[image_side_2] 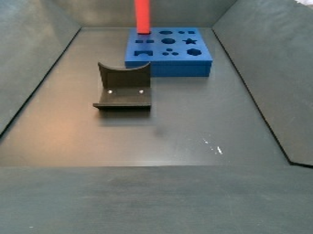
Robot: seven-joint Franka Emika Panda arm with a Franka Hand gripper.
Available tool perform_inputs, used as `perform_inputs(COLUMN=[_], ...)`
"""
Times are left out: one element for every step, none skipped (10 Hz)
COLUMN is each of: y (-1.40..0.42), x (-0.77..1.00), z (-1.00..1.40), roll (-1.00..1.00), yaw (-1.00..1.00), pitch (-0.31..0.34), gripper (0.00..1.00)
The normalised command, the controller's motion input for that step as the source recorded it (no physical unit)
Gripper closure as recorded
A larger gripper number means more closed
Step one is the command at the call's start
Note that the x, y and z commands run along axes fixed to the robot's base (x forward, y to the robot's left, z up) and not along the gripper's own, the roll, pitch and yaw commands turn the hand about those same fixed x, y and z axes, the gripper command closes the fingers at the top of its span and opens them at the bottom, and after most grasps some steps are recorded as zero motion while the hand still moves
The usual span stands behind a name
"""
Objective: Insert the rectangle object.
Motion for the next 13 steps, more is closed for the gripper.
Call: perform_inputs(y=[0.05, 0.04, 0.04, 0.05, 0.01, 0.00, 0.00, 0.00, -0.02, -0.01, 0.00, 0.00, 0.00], x=[0.15, 0.00, -0.14, -0.27, -0.39, -0.32, -0.16, -0.12, -0.05, 0.00, 0.00, 0.00, 0.00], z=[-0.18, -0.27, -0.32, -0.31, -0.29, -0.28, -0.30, -0.34, -0.39, -0.33, -0.24, -0.34, -0.15], roll=[0.13, 0.07, 0.01, 0.01, 0.00, 0.00, 0.02, 0.01, 0.05, 0.05, 0.01, 0.06, 0.00], yaw=[0.10, 0.17, 0.18, 0.19, 0.18, 0.17, 0.10, 0.08, 0.04, 0.01, 0.00, 0.00, -0.01], pitch=[0.056, 0.000, -0.086, -0.127, -0.160, -0.131, -0.073, -0.074, -0.060, -0.034, -0.004, 0.000, -0.003], gripper=[1.00, 1.00, 1.00, 1.00, 1.00, 1.00, 1.00, 1.00, 1.00, 1.00, 1.00, 1.00, 1.00])
